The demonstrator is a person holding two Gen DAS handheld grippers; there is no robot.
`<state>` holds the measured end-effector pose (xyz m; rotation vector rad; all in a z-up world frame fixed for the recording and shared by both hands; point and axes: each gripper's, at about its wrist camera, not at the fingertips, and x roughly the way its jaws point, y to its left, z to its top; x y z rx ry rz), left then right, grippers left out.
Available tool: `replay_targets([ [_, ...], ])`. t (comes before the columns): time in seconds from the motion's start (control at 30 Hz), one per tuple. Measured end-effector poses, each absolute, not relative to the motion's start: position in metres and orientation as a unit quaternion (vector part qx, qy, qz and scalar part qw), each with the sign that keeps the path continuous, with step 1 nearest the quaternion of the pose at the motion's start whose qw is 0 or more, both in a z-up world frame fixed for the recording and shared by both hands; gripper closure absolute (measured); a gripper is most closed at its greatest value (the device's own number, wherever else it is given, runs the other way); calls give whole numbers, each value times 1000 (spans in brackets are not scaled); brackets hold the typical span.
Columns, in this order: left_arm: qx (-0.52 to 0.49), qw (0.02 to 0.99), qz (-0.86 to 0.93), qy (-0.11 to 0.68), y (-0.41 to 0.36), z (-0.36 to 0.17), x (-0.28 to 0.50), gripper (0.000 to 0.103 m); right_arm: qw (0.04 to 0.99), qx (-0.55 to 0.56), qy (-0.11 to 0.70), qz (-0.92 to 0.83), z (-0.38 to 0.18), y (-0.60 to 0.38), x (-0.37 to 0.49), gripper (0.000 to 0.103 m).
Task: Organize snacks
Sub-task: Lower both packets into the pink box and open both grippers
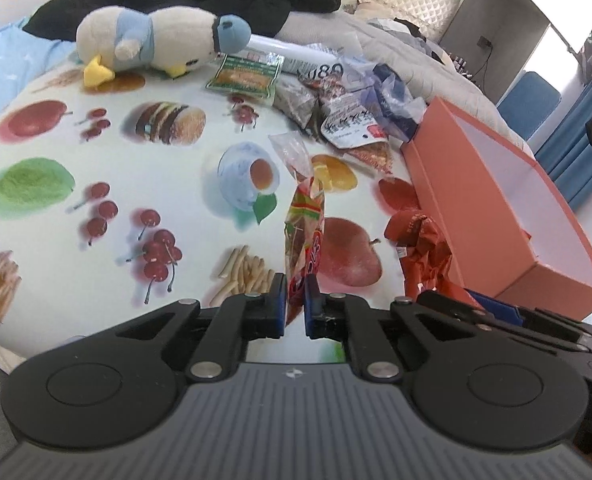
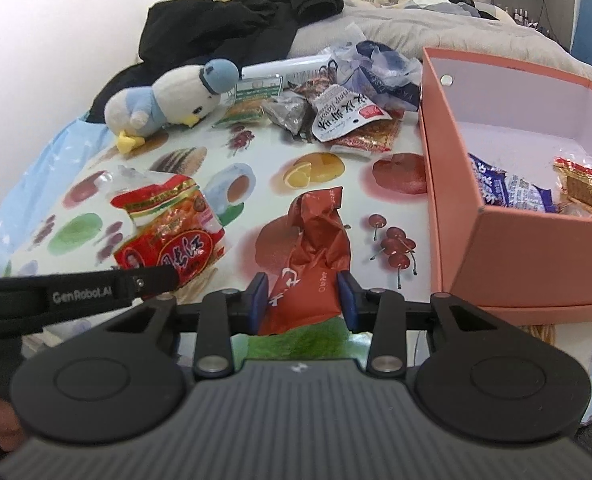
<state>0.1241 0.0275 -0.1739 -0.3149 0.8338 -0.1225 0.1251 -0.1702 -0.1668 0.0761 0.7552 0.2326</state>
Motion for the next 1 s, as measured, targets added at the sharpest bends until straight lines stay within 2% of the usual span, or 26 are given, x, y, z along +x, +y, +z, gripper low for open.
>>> replay_targets([
  [1.0, -137, 926, -130, 326, -49, -49, 61, 93, 955, 73, 277, 70, -67, -246, 48, 63],
])
